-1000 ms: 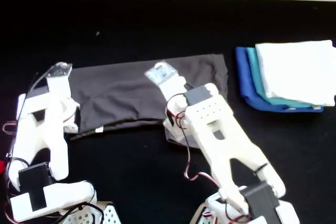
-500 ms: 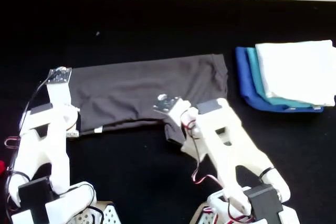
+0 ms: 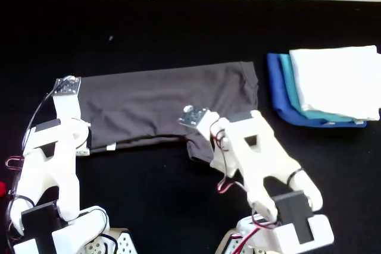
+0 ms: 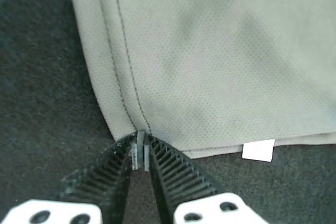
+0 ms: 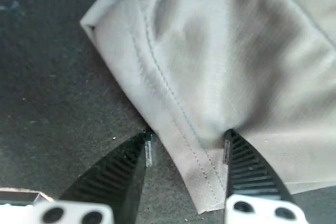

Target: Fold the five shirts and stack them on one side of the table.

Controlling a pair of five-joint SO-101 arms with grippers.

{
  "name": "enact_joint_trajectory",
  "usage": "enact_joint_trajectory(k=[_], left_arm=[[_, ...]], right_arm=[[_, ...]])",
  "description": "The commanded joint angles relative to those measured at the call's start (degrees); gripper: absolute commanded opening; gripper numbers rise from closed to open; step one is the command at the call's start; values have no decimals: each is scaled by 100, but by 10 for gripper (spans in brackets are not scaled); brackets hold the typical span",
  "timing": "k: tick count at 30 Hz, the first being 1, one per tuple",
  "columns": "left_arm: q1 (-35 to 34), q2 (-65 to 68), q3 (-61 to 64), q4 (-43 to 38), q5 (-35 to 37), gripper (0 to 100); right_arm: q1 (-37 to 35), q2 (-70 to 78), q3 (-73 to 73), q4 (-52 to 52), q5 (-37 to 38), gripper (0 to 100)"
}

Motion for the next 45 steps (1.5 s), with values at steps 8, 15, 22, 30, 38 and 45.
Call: enact_joint_trajectory(k=[8, 15, 22, 30, 38, 45], left_arm=[[75, 22, 22, -193, 44, 8], [75, 22, 22, -193, 44, 8], [75, 22, 22, -193, 44, 8], [75, 22, 22, -193, 44, 8], [75, 22, 22, -193, 44, 8], [75, 22, 22, -193, 44, 8]], right_arm=[[92, 637, -145, -84, 70, 5], [330, 629, -497, 136, 62, 5], [857, 646, -2624, 1534, 44, 5], [866, 910, -4611, 1824, 35, 5], [875, 2686, -6334, 1736, 35, 9], [892, 4040, -8136, 1640, -1046, 207]])
